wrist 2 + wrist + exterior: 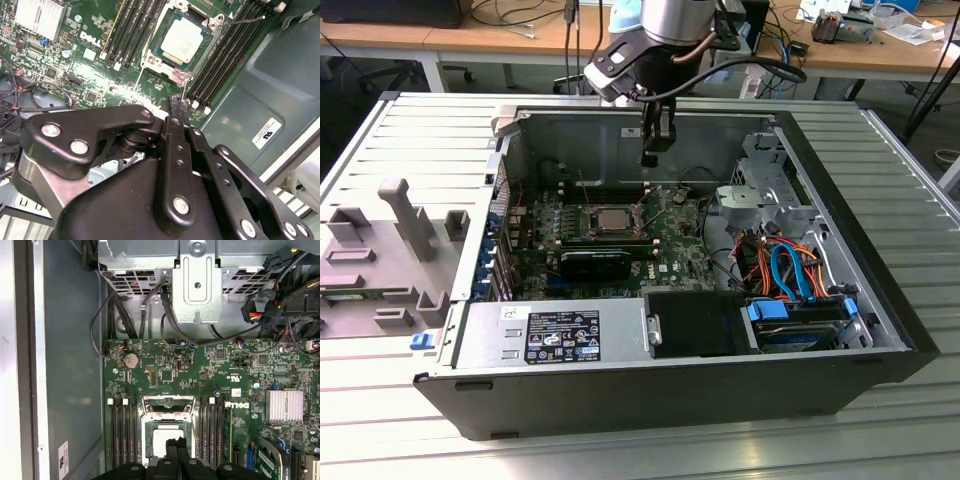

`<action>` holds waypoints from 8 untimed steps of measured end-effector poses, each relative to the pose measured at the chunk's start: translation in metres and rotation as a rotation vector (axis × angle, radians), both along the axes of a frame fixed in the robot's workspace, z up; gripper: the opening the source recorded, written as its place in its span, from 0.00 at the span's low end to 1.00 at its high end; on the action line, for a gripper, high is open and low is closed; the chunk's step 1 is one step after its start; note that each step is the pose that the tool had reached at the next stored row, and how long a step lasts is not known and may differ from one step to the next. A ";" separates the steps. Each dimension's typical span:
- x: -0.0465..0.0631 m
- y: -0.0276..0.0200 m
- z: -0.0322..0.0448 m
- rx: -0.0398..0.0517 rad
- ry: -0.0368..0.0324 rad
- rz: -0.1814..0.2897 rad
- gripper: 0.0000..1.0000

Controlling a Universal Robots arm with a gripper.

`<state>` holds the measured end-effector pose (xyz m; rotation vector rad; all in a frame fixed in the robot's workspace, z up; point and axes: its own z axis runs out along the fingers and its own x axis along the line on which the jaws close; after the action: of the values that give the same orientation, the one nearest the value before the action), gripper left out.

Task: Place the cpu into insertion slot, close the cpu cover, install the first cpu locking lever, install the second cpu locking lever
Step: 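Close the cpu cover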

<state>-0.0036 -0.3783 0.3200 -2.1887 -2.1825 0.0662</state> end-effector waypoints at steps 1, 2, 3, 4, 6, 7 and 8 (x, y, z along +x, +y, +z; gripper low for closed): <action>0.000 0.0000 0.0000 0.0000 0.0000 0.000 0.11; 0.000 -0.0001 -0.0002 0.0000 -0.0079 0.000 0.11; 0.000 0.0000 -0.0004 0.0001 -0.0466 0.000 0.11; 0.000 0.0000 -0.0007 0.0002 -0.1097 0.000 0.11; 0.000 0.0000 -0.0007 0.0002 -0.1223 0.000 0.11; 0.000 0.0000 -0.0007 0.0002 -0.1237 0.000 0.11; 0.000 0.0000 -0.0007 0.0002 -0.1254 0.000 0.11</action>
<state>-0.0036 -0.3783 0.3193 -2.2508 -2.2452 -0.0733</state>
